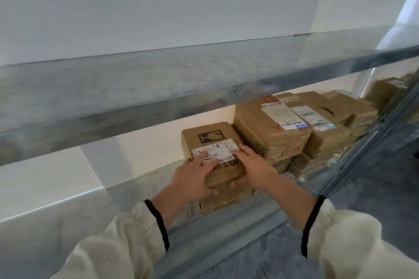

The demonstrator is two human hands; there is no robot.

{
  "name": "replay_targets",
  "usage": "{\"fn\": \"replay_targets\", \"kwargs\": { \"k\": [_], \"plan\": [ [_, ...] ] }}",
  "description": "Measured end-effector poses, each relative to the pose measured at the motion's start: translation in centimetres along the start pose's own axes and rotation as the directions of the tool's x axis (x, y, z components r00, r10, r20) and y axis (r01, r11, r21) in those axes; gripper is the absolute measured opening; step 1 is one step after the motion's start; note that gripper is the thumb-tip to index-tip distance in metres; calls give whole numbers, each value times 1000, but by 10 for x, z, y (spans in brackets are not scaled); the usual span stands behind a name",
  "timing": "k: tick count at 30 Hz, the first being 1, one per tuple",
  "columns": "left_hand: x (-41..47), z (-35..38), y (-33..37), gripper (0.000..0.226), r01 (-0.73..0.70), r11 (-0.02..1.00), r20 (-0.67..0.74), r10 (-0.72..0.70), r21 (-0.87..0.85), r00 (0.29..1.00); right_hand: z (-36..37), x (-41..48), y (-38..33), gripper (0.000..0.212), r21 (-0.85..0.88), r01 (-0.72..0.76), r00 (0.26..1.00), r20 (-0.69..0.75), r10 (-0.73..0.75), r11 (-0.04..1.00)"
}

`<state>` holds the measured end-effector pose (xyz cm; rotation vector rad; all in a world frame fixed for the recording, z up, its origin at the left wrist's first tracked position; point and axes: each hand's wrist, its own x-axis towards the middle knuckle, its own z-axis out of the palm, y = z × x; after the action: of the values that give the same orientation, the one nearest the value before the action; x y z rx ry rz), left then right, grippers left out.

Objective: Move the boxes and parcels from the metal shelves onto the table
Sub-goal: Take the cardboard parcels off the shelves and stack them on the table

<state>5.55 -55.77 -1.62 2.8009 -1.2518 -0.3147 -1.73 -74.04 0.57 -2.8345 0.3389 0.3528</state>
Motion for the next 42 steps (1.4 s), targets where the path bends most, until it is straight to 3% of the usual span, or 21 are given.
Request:
{"fn": "replay_targets", "kwargs": {
  "k": [6,12,19,25,34,42],
  "plan": [
    [-1,7,4,88,-2,988,45,9,-152,999,6,0,4,101,41,58,998,-18,-58,997],
    [-14,7,4,89,28,982,15,-26,-188,1000,6,-5,1,93,0,166,985,-57,-165,986],
    [-66,-2,-11,88,151,977,-81,-164,-152,983,0,-18,-34,87,-76,362,923,-106,-369,929],
    [-146,-4,-27,87,324,932,-93,-342,-166,935,14,-41,-97,88,-97,500,860,-64,-506,861],
    [-333,3,-37,85,607,765,-88,-634,-214,768,57,-115,-234,86,-61,751,660,27,-751,658],
    [-533,27,-14,85,831,485,-77,-872,-272,483,118,-228,-372,85,-1,936,349,124,-929,352]
  ]
}}
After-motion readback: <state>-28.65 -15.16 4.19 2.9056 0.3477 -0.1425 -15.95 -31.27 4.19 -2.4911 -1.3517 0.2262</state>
